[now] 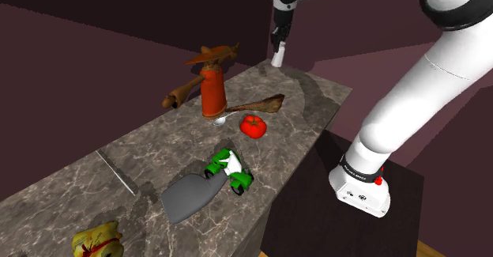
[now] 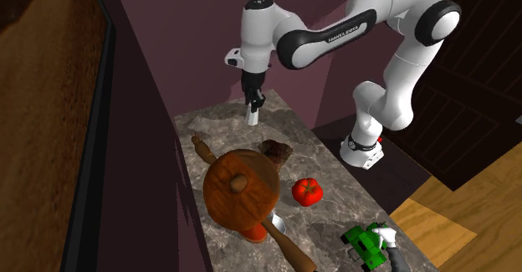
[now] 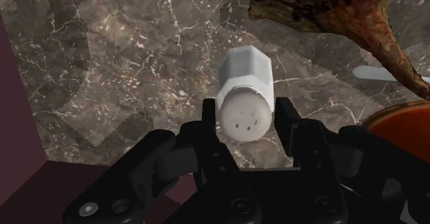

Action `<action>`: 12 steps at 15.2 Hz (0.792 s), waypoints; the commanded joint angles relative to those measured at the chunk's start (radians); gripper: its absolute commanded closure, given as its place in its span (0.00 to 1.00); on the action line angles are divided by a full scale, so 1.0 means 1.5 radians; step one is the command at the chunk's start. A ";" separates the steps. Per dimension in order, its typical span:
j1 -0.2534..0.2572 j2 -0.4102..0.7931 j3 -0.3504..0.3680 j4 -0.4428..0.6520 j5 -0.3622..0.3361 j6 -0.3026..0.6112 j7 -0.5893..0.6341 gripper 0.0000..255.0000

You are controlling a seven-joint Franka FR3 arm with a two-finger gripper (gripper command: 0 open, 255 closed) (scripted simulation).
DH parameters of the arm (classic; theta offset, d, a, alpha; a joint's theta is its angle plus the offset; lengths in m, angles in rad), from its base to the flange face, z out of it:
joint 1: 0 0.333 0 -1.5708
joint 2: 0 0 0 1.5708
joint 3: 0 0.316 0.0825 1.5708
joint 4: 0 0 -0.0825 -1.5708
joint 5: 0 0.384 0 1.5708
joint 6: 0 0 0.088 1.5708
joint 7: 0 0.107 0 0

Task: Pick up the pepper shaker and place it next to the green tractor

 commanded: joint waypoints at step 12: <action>0.070 -0.176 0.135 -0.163 0.019 -0.036 0.194 1.00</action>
